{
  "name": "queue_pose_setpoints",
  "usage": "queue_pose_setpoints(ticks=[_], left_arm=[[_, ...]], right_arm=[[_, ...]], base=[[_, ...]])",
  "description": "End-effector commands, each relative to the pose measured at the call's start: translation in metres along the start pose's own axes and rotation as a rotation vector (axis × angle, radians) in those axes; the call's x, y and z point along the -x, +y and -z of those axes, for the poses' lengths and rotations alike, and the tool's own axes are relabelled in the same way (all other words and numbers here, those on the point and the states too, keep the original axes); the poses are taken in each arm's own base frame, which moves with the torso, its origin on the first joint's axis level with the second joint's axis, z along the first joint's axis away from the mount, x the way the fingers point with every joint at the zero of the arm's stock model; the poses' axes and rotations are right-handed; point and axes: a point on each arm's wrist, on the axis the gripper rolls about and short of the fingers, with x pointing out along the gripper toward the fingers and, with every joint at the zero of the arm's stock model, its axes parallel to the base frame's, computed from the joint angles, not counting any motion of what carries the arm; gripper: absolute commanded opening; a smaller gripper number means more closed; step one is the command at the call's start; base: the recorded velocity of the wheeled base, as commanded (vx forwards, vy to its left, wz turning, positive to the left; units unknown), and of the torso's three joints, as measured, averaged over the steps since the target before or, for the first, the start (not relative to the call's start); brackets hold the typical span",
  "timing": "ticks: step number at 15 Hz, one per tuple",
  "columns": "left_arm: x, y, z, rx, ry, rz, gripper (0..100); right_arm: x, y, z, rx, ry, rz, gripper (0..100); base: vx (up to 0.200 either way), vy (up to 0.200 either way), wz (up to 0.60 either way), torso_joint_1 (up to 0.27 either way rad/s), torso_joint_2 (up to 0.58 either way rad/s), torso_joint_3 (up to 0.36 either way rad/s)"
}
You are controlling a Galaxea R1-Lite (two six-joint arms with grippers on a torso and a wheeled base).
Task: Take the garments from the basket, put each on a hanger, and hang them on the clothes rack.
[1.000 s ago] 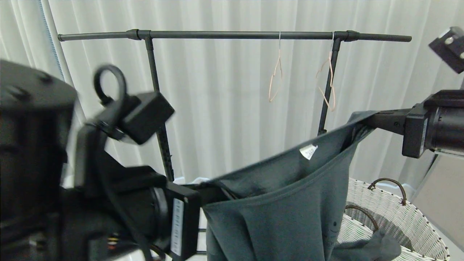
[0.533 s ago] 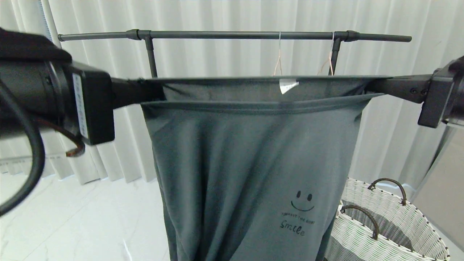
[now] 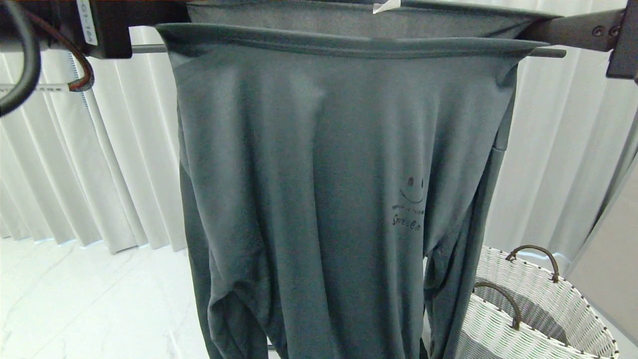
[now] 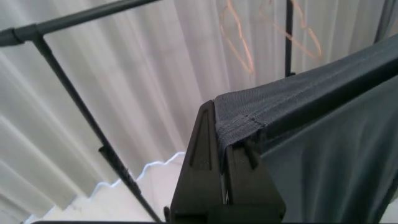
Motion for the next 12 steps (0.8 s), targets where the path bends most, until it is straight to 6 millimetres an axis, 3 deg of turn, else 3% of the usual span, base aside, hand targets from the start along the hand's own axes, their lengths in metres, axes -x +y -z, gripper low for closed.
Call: queue_pose_setpoints(ticks=[1, 6, 10, 12], left_arm=[[-0.001, -0.005, -0.005, 0.002, -0.02, 0.028, 0], [-0.015, -0.015, 0.007, -0.01, 0.021, 0.05, 0], [-0.043, -0.019, -0.015, -0.063, -0.063, 0.033, 0], [-0.057, -0.023, -0.023, -0.044, -0.091, 0.042, 0]], right_arm=[[0.001, -0.001, -0.007, 0.009, -0.013, 0.002, 0], [0.042, -0.004, -0.006, -0.002, 0.139, 0.004, 0], [0.089, 0.008, -0.007, -0.034, 0.169, -0.295, 0], [0.096, 0.018, -0.008, -0.041, 0.147, -0.49, 0]], base=[[0.0, 0.0, 0.0, 0.0, 0.0, 0.0], [0.0, 0.0, 0.0, 0.0, 0.0, 0.0], [0.0, 0.0, 0.0, 0.0, 0.0, 0.0], [0.0, 0.0, 0.0, 0.0, 0.0, 0.0]])
